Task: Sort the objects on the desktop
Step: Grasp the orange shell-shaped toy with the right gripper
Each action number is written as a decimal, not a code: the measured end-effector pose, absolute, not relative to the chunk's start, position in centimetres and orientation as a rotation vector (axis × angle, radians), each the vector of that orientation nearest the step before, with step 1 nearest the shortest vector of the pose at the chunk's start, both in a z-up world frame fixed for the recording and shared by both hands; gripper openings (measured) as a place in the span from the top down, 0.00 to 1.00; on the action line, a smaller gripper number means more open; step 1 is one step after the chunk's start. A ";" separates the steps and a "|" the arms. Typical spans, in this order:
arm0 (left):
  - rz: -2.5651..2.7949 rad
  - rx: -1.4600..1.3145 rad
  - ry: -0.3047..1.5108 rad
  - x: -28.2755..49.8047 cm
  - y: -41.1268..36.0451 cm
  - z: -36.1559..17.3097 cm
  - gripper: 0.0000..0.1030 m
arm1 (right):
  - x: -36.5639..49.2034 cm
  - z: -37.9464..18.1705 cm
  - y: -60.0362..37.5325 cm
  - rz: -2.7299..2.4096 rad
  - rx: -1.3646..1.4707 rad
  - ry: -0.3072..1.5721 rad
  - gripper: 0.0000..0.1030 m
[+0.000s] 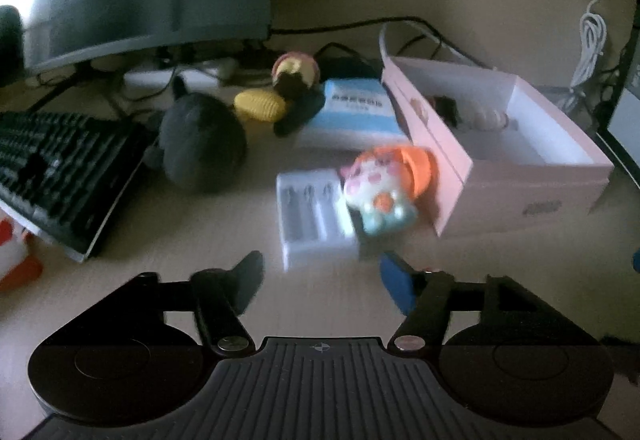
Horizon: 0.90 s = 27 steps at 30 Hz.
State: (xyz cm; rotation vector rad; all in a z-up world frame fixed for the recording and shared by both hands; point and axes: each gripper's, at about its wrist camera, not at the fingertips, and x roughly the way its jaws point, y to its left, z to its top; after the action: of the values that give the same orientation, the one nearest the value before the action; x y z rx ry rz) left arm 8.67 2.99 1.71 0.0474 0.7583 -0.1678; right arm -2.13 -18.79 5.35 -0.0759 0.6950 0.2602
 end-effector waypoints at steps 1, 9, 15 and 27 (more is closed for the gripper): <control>-0.165 0.059 0.757 9.3 2.6 1.5 0.22 | -2.3 5.4 -18.9 0.257 -0.075 0.693 0.05; -0.064 0.192 0.738 11.6 3.0 1.1 0.54 | -2.4 5.6 -18.9 0.216 -0.107 0.679 0.03; -0.078 0.097 0.706 10.8 5.5 2.7 0.24 | -2.5 4.8 -19.1 0.204 -0.090 0.696 0.02; -0.281 0.203 0.733 13.1 -0.3 0.9 0.60 | -2.8 4.8 -19.0 0.175 -0.099 0.720 0.02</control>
State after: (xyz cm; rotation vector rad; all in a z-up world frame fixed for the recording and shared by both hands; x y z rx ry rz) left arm 13.10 -0.30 0.88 0.2025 0.7333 -0.2810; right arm -2.78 -19.01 4.82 -0.0994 0.7197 0.1748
